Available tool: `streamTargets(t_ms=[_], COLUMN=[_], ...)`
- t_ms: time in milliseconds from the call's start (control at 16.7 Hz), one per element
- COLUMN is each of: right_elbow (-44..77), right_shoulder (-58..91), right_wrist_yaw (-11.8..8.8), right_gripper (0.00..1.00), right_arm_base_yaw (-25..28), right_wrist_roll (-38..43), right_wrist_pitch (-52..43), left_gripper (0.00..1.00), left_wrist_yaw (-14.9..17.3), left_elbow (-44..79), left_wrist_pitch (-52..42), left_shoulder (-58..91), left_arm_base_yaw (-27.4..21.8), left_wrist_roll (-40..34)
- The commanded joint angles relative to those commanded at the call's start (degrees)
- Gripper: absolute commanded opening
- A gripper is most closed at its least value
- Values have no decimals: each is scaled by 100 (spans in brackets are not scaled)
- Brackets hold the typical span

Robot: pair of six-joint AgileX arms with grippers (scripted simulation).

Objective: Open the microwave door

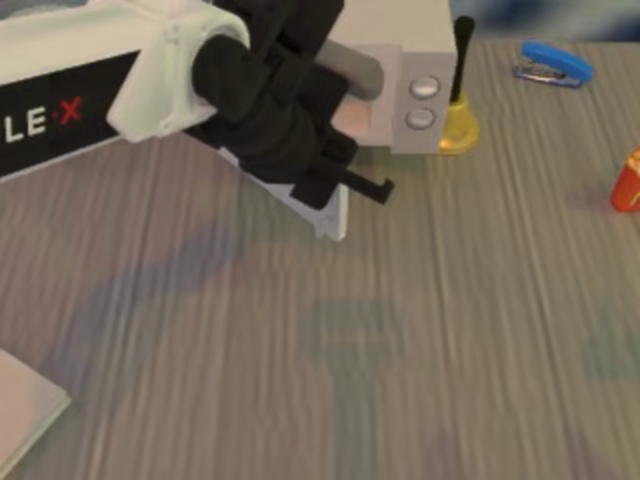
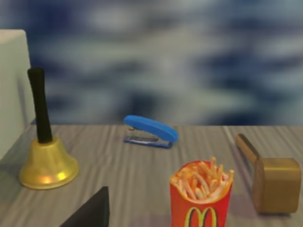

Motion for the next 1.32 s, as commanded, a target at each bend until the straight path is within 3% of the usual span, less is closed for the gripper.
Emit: streamTargets(t_ms=[240,1320], right_elbow=[0,0], right_shoulder=[0,0], right_wrist_yaw=[0,0], right_gripper=[100,100], right_arm_base_yaw=[0,0], right_wrist_roll=[0,0], right_wrist_pitch=[0,0], left_gripper=[0,0], left_wrist_yaw=[233,239], left_elbow=[-258,-263], left_wrist_pitch=[40,41], left_shoulder=[-199,-203], left_arm_base_yaw=[144,147], left_wrist_roll=[427,434])
